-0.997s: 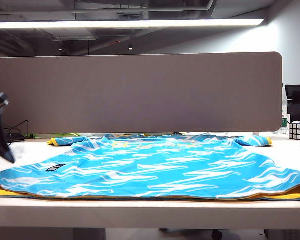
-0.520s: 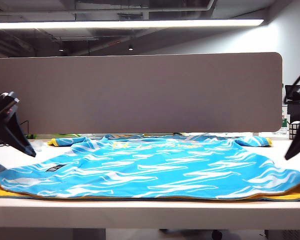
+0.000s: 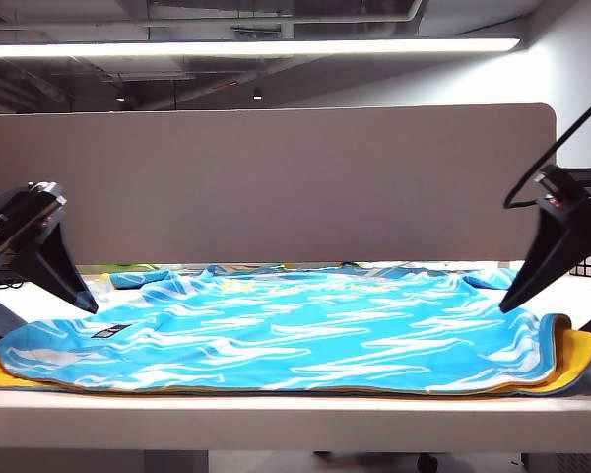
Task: Fold the bottom side of the soccer jersey horizontally towards the center, about one-third of the way, then fold the sleeve back towards the center, creating a straight line along the edge of the the soccer jersey, and finally fold the bottom of the soccer jersey up towards the top, creating a neat rectangle.
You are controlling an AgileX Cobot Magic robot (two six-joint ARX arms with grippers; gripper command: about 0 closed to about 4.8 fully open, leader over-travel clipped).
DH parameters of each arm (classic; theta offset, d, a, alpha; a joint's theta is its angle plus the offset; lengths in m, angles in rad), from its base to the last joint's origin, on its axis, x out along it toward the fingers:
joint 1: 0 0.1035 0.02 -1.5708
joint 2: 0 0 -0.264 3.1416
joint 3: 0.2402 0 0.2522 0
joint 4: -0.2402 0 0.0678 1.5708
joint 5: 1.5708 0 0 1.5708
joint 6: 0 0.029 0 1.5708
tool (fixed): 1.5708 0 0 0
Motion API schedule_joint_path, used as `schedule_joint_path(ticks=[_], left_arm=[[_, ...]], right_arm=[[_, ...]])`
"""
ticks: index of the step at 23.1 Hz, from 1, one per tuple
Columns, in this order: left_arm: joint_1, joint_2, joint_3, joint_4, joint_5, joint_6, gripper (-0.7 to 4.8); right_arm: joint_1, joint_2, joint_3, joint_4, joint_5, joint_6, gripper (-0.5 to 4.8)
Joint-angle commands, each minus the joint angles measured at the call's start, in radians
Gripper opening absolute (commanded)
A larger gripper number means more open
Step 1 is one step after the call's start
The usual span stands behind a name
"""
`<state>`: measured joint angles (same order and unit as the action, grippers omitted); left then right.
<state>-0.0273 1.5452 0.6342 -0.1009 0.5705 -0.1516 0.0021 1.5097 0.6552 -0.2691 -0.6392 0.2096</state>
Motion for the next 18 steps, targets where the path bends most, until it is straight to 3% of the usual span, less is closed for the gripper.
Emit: schedule_joint_path(ticks=[1,4,5,6,8,9,14,18], left_arm=[[-0.027,0.036,-0.037,-0.224,-0.104,-0.005,2.71],[-0.041,0.036,-0.037,-0.224,-0.097,-0.005,1.40],[-0.044,0.036,-0.037,-0.220,-0.095,-0.005,1.12],[-0.046,0.036,-0.037,-0.203,-0.087,-0.005,0.48],[-0.045,0.036,-0.036,-0.168,-0.045,-0.006,-0.06],[-0.045,0.035,-0.035,-0.153,-0.022,-0.006,-0.06],[-0.045,-0.095,0.004,-0.336,0.010,0.003,-0.06],[-0.046,-0.292,0.005,-0.364,0.173,-0.108,-0.06]], right_arm=[[0.008,0.027,-0.021,-0.071,0.064,0.010,3.27],[0.008,0.027,-0.021,-0.069,0.064,0.026,3.10],[0.008,0.026,-0.021,-0.069,0.064,0.026,2.68],[0.010,0.026,-0.021,-0.070,0.063,0.026,1.47],[0.015,0.026,-0.021,-0.064,0.057,0.026,0.25],[0.016,0.026,-0.021,-0.059,0.056,0.026,0.02],[0.016,-0.132,-0.021,-0.176,-0.018,0.025,-0.05],[0.018,-0.329,-0.021,-0.313,-0.103,0.026,-0.05]])
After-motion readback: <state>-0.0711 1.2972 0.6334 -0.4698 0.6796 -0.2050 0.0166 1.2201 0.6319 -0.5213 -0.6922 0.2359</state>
